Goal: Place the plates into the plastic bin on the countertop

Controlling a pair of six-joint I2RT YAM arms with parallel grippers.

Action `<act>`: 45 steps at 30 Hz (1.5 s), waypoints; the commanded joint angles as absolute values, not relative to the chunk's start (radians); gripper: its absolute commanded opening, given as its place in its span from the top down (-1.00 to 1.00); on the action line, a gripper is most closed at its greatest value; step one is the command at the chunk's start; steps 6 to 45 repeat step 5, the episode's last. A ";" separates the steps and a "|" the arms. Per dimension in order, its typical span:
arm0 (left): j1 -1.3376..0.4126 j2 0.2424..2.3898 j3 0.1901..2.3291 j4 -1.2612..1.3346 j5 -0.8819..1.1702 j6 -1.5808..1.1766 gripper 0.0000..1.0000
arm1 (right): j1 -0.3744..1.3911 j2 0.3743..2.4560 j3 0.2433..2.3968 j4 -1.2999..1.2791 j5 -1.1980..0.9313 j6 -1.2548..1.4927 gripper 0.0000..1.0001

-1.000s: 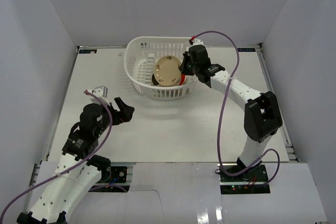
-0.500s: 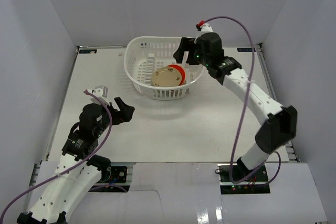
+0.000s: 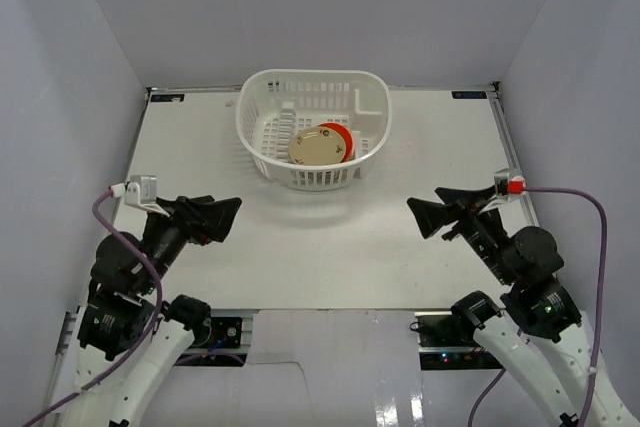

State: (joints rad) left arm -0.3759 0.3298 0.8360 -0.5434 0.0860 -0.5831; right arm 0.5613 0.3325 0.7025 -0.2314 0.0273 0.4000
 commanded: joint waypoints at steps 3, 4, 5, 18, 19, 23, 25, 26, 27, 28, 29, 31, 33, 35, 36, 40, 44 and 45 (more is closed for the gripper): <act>-0.373 0.246 0.775 -0.634 0.092 -0.650 -0.96 | 0.561 0.122 0.572 -0.302 0.054 0.429 -0.80; -0.373 0.221 0.766 -0.632 0.080 -0.653 -0.96 | 0.563 0.112 0.560 -0.292 0.055 0.433 -0.80; -0.373 0.215 0.765 -0.632 0.068 -0.657 -0.96 | 0.561 0.115 0.564 -0.284 0.061 0.434 -0.80; -0.373 0.215 0.765 -0.632 0.068 -0.657 -0.96 | 0.561 0.115 0.564 -0.284 0.061 0.434 -0.80; -0.373 0.215 0.765 -0.632 0.068 -0.657 -0.96 | 0.561 0.115 0.564 -0.284 0.061 0.434 -0.80; -0.373 0.215 0.765 -0.632 0.068 -0.657 -0.96 | 0.561 0.115 0.564 -0.284 0.061 0.434 -0.80; -0.373 0.215 0.765 -0.632 0.068 -0.657 -0.96 | 0.561 0.115 0.564 -0.284 0.061 0.434 -0.80; -0.373 0.215 0.765 -0.632 0.068 -0.657 -0.96 | 0.561 0.115 0.564 -0.284 0.061 0.434 -0.80; -0.373 0.215 0.765 -0.632 0.068 -0.657 -0.96 | 0.561 0.115 0.564 -0.284 0.061 0.434 -0.80; -0.373 0.215 0.765 -0.632 0.068 -0.657 -0.96 | 0.561 0.115 0.564 -0.284 0.061 0.434 -0.80; -0.373 0.215 0.765 -0.632 0.068 -0.657 -0.96 | 0.561 0.115 0.564 -0.284 0.061 0.434 -0.80; -0.373 0.215 0.765 -0.632 0.068 -0.657 -0.96 | 0.561 0.115 0.564 -0.284 0.061 0.434 -0.80; -0.373 0.215 0.765 -0.632 0.068 -0.657 -0.96 | 0.561 0.115 0.564 -0.284 0.061 0.434 -0.80; -0.373 0.215 0.765 -0.632 0.068 -0.657 -0.96 | 0.561 0.115 0.564 -0.284 0.061 0.434 -0.80; -0.373 0.215 0.765 -0.632 0.068 -0.657 -0.96 | 0.561 0.115 0.564 -0.284 0.061 0.434 -0.80; -0.373 0.215 0.765 -0.632 0.068 -0.657 -0.96 | 0.561 0.115 0.564 -0.284 0.061 0.434 -0.80; -0.373 0.215 0.765 -0.632 0.068 -0.657 -0.96 | 0.561 0.115 0.564 -0.284 0.061 0.434 -0.80; -0.373 0.215 0.765 -0.632 0.068 -0.657 -0.96 | 0.561 0.115 0.564 -0.284 0.061 0.434 -0.80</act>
